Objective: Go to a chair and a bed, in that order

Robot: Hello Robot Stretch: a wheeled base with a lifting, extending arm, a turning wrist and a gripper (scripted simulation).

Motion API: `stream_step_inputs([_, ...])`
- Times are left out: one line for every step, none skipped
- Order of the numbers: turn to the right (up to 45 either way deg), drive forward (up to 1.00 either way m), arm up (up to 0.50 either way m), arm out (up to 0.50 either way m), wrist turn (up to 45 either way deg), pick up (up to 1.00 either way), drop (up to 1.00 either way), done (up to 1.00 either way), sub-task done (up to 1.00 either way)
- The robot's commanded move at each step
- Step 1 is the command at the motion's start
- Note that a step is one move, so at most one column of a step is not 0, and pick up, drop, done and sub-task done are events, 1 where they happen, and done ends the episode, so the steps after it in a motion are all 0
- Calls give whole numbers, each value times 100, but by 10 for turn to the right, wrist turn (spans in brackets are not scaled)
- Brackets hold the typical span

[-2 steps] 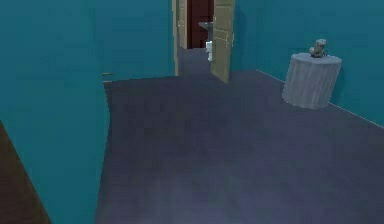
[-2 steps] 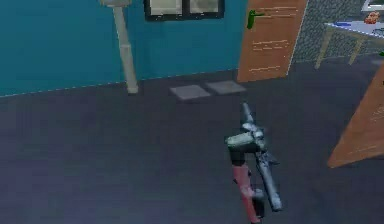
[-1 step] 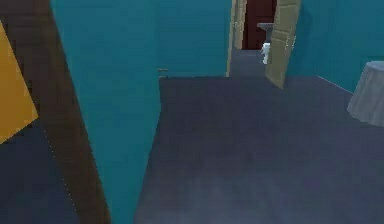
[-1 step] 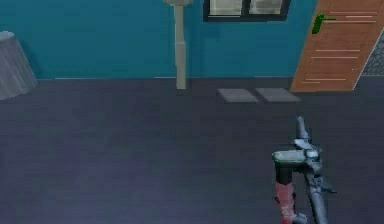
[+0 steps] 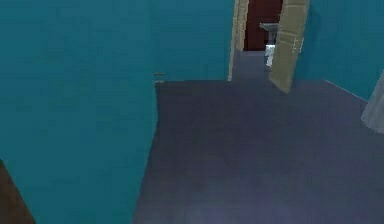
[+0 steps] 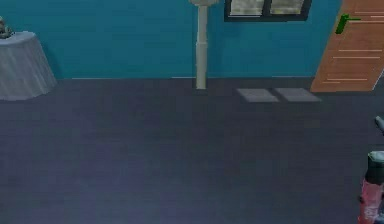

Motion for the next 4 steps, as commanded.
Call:
stream_step_inputs([420, 0, 0, 0, 0, 0, 0, 0, 0])
stream_step_inputs([0, 40, 0, 0, 0, 0, 0, 0, 0])
stream_step_inputs([450, 0, 0, 0, 0, 0, 0, 0, 0])
stream_step_inputs([60, 0, 0, 0, 0, 0, 0, 0, 0])
